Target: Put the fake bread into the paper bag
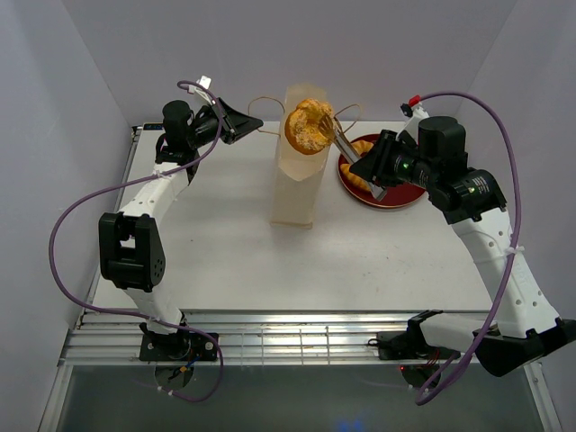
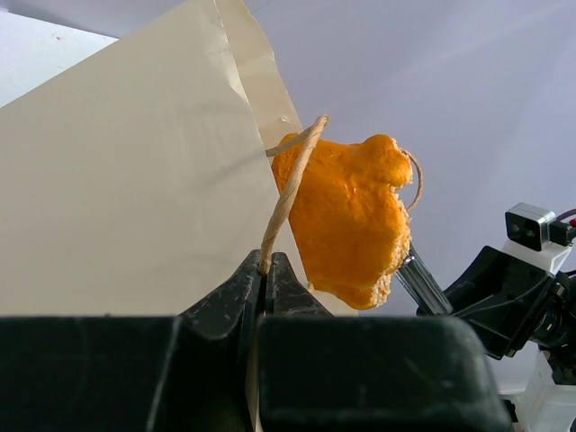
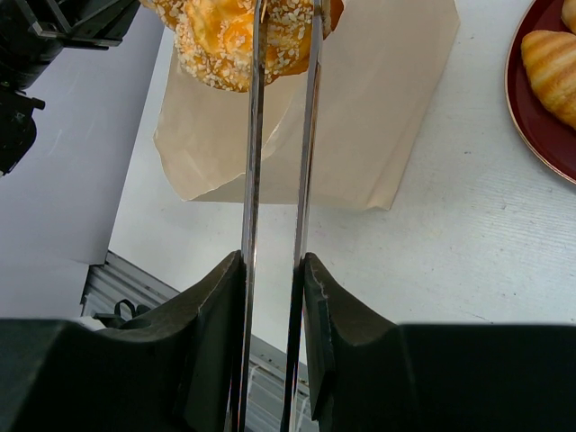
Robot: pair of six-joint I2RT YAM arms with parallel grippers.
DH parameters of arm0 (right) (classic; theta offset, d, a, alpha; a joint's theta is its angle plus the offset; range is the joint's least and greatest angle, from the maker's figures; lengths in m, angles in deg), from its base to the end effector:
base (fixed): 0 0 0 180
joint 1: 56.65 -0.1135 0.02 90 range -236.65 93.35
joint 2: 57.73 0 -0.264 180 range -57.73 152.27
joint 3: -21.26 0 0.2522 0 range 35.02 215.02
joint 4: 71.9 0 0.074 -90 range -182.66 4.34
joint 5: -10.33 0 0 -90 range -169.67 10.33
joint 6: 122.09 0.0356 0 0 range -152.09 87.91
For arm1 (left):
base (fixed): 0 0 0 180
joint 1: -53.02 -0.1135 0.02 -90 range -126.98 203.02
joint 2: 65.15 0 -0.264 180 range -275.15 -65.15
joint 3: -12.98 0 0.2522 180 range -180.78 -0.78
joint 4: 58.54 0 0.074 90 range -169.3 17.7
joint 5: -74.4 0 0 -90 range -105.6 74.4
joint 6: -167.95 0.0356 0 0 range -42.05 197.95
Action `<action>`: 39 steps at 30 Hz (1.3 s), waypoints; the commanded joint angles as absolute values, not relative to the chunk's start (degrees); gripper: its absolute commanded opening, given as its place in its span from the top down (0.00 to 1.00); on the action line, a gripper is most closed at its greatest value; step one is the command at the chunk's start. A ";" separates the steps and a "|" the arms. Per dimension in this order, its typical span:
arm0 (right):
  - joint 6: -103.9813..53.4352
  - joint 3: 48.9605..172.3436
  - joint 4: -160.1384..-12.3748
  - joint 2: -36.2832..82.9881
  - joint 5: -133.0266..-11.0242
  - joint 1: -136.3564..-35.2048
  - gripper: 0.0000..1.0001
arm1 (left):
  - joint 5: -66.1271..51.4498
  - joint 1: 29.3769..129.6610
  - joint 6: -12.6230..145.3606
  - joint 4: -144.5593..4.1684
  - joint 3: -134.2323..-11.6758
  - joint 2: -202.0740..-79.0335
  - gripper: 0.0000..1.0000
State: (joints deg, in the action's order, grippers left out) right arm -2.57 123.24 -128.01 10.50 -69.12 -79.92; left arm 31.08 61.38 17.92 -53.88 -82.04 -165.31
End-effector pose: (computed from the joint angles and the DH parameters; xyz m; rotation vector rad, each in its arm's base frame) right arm 0.2111 0.0979 0.4573 -0.0147 2.0379 0.7740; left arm 0.4080 -0.0861 0.3499 -0.0845 1.8117 -1.5244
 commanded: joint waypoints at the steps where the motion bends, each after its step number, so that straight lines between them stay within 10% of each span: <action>1: -3.52 124.23 -124.95 9.77 -69.39 -79.94 0.80 | 31.07 61.10 18.54 -54.11 -82.43 -161.47 1.00; 17: -3.44 123.52 -123.89 9.68 -69.21 -79.94 0.54 | 31.51 61.02 18.62 -54.11 -82.00 -161.12 1.00; 39: -1.77 133.36 -122.57 11.26 -63.67 -79.95 0.52 | 31.86 60.93 18.89 -54.11 -81.29 -161.12 1.00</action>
